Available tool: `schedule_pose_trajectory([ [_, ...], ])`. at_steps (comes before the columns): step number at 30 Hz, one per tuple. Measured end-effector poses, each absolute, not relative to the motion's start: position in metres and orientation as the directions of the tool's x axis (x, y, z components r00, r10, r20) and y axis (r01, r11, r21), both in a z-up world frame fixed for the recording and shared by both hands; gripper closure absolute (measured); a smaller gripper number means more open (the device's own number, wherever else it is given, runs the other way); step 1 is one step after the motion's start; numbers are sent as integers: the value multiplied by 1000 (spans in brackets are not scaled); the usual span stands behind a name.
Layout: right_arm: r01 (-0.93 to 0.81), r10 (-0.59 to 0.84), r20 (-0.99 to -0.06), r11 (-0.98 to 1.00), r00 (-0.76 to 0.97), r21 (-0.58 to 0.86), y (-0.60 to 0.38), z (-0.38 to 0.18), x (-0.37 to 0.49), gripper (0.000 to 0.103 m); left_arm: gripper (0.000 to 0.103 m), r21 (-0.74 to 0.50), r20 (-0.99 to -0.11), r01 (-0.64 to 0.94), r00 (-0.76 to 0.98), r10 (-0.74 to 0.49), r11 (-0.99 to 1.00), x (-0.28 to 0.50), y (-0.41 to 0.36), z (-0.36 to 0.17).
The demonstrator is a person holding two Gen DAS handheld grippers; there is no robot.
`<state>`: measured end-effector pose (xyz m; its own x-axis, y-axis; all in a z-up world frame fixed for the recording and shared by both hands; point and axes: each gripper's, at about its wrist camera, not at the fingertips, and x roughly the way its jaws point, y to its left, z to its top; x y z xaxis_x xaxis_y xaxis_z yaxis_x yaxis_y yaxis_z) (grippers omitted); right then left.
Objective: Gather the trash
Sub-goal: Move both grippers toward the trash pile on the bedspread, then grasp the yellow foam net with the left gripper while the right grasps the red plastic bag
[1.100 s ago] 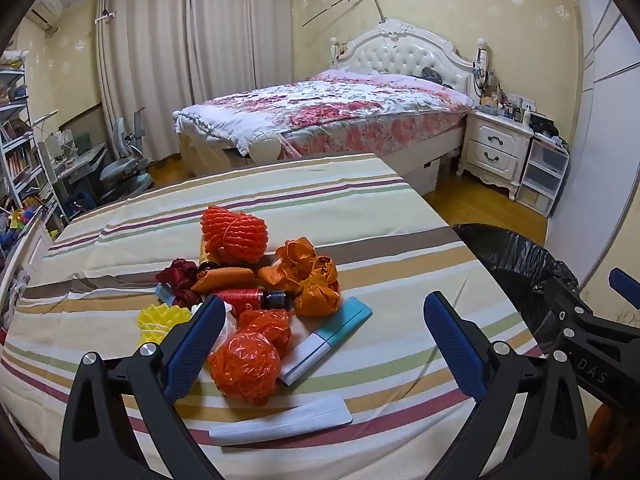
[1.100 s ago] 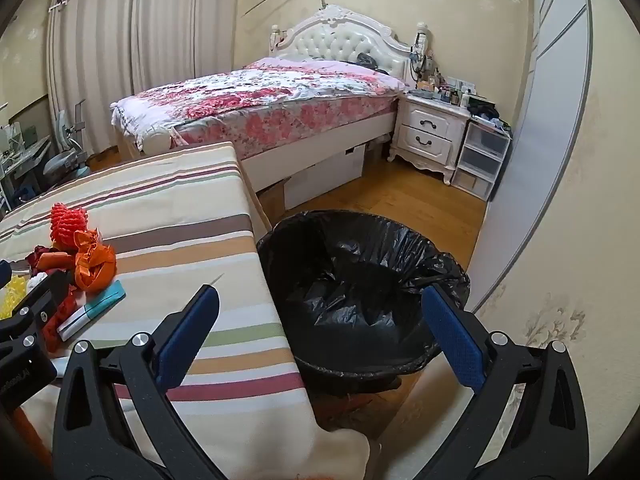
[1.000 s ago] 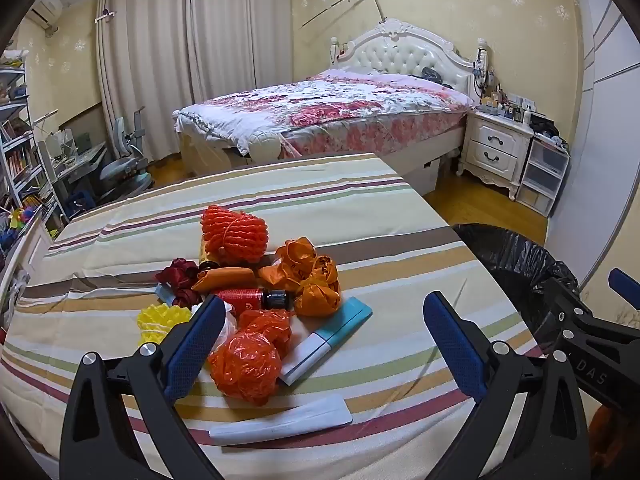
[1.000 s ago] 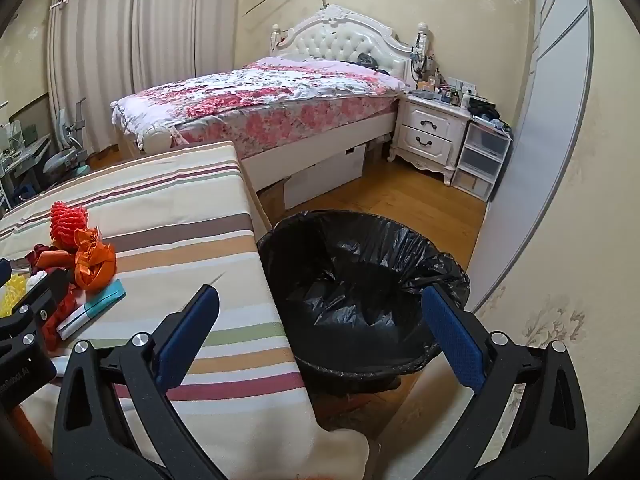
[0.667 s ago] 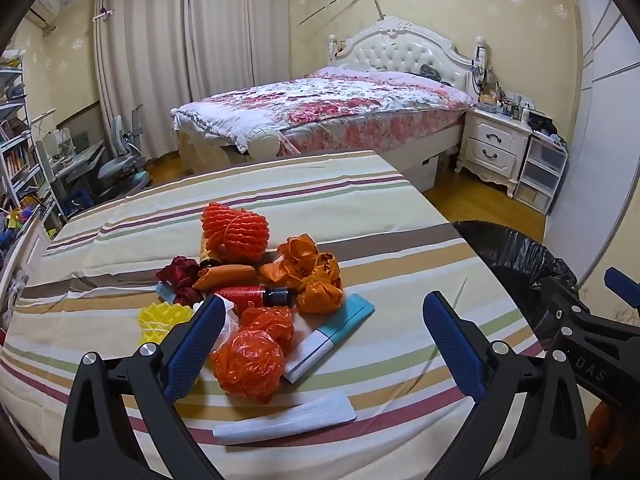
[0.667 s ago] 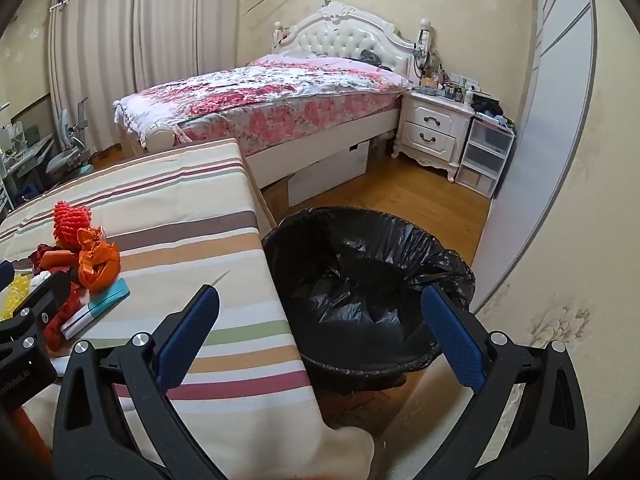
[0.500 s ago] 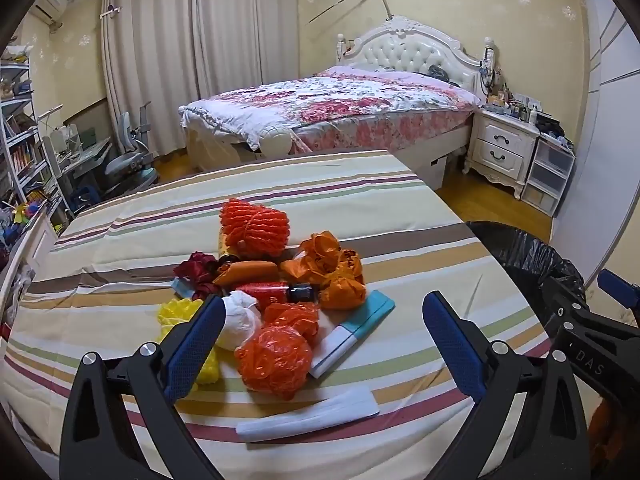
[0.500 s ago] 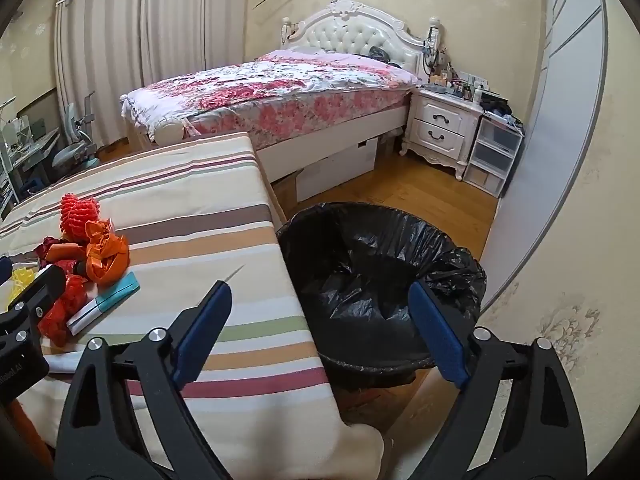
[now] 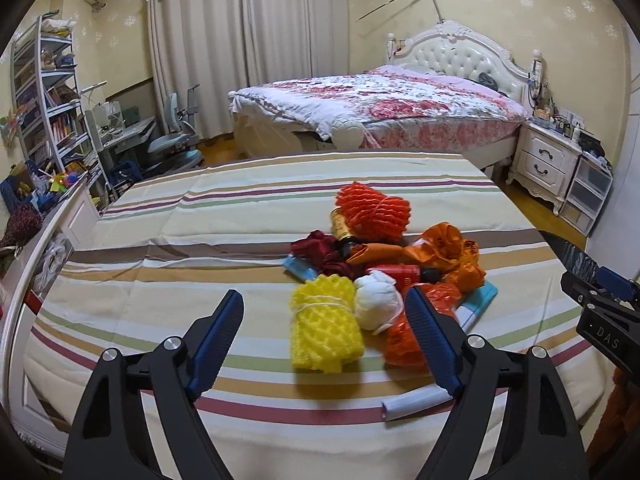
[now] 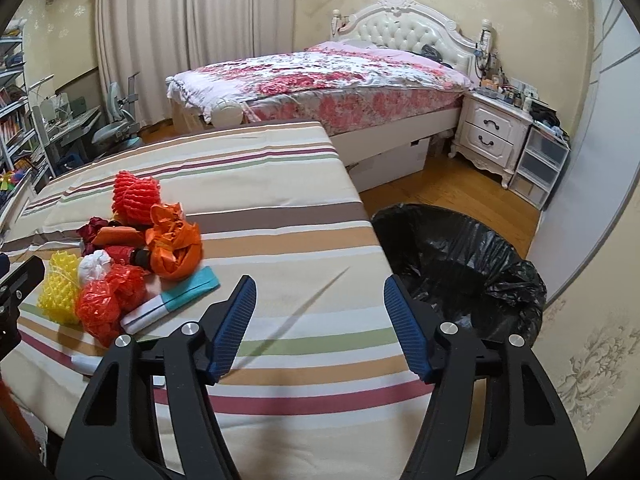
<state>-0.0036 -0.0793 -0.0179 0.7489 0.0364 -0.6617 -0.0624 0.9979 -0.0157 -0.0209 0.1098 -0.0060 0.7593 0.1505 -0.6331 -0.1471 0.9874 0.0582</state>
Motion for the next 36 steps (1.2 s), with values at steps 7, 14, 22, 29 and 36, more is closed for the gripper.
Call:
schedule_pose_trajectory([
  [7,-108,68,-670,994,739,-19,-61,-20,1,38,28,28,-672,-172,726,146,985,-20,135,-18],
  [14,-114,68,-684,993,726,-22,-55,-27,1,38,28,8,-712,-161,692,118,987,-7,139,-34],
  [22,-133,78,-692,991,718,-27,-44,-30,1,38,52,-57,-727,-97,686,25,994,-6,140,-40],
  [29,-184,123,-690,983,714,-15,-25,-26,-4,38,59,-52,-711,-85,703,23,995,-20,144,-36],
  [36,-251,177,-687,968,705,-8,3,-21,-8,36,59,-33,-697,-152,712,86,988,-33,171,-25],
])
